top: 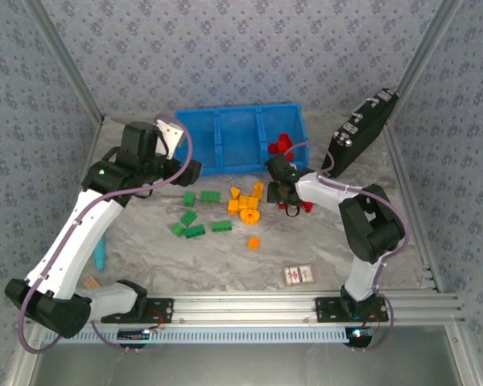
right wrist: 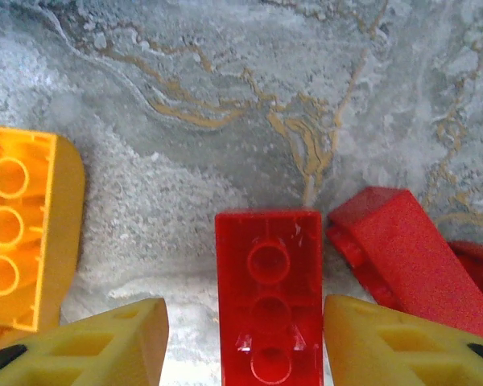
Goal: Sort the legos into containers by color
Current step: Pick up the lego from the center of the table.
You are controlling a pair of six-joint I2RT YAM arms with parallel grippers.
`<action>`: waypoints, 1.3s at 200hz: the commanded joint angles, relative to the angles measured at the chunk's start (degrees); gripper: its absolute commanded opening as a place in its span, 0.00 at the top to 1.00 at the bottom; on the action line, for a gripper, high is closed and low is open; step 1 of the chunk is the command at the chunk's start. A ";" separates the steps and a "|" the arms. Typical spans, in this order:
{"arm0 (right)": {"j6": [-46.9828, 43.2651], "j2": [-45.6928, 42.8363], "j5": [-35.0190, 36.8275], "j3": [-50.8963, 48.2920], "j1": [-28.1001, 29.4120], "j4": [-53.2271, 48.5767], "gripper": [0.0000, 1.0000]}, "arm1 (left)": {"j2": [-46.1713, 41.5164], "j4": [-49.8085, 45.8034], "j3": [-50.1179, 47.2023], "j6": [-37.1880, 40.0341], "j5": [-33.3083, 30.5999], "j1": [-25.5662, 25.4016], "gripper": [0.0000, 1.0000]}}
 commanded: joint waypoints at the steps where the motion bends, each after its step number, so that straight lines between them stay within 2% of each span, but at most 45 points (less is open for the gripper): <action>1: 0.31 2.00 1.53 1.87 -0.48 -1.39 0.45 | 0.34 -0.73 1.34 1.85 -0.63 -0.24 0.00; 62: -0.41 5.02 3.35 4.40 -0.54 -3.68 0.47 | 1.39 -0.13 0.42 2.75 -0.94 -0.17 0.00; 164: -1.67 8.75 2.95 6.87 -0.78 -4.84 0.70 | 4.07 0.75 0.73 3.91 -1.31 -0.17 0.00; 184: -2.71 8.04 2.95 8.02 -0.74 -5.95 0.74 | 5.04 1.03 0.97 4.19 -1.47 -0.17 0.00; 229: -5.59 2.64 3.27 11.98 -1.25 -9.27 0.76 | 7.87 1.65 2.52 5.59 -2.55 0.01 0.00; 260: -8.49 1.50 3.60 17.78 -2.96 -9.59 0.76 | 6.34 8.79 0.55 5.88 -4.38 0.00 0.00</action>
